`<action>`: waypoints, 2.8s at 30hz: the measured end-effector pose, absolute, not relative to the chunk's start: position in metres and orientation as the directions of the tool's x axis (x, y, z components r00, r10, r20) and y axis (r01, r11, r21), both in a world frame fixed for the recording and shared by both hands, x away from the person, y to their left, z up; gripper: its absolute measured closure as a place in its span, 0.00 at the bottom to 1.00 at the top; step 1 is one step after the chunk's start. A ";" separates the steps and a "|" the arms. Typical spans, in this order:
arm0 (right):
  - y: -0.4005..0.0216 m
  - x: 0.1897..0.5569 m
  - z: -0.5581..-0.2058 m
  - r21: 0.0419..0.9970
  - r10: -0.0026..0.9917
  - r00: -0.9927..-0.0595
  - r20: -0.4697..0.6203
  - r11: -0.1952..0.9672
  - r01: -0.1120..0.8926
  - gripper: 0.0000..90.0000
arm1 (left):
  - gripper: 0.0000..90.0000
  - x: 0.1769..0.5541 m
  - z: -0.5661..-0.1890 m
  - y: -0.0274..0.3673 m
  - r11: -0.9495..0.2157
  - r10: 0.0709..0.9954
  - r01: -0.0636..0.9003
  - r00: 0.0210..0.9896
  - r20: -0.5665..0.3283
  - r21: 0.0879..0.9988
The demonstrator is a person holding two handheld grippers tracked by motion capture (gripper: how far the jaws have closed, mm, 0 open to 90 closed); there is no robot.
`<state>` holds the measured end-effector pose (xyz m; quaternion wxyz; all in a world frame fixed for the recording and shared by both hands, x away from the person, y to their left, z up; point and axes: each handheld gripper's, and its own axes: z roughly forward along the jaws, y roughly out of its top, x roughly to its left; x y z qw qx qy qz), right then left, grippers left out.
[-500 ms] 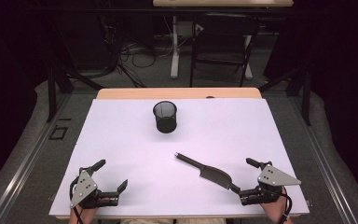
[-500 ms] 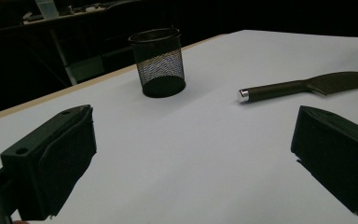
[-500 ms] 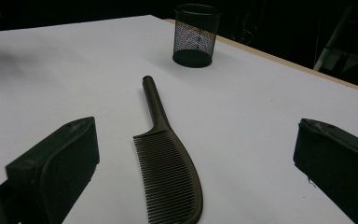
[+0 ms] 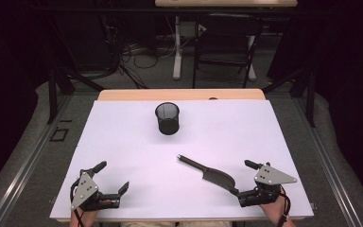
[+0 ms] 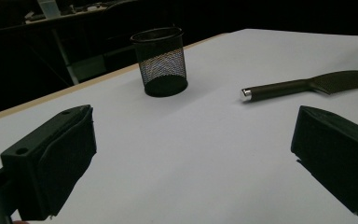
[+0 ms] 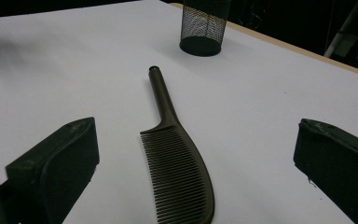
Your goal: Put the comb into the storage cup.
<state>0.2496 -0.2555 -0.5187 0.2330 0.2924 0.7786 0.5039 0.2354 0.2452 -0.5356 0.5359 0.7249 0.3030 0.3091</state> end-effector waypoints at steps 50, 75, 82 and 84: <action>-0.188 0.298 -0.515 0.859 0.570 -0.819 -0.065 0.450 0.244 0.00 | 0.00 0.237 -0.536 0.245 -0.248 0.772 0.117 0.623 0.123 0.962; -0.153 0.325 -0.513 0.833 0.513 -0.857 -0.049 0.494 0.248 0.00 | 0.00 0.237 -0.536 0.246 -0.250 0.774 0.116 0.621 0.126 0.961; -0.143 0.333 -0.513 0.820 0.502 -0.864 -0.047 0.513 0.253 0.06 | 0.00 0.236 -0.536 0.245 -0.252 0.774 0.115 0.620 0.128 0.961; -0.141 0.336 -0.512 0.820 0.498 -0.866 -0.044 0.512 0.254 0.11 | 0.00 0.236 -0.536 0.246 -0.253 0.774 0.115 0.620 0.130 0.961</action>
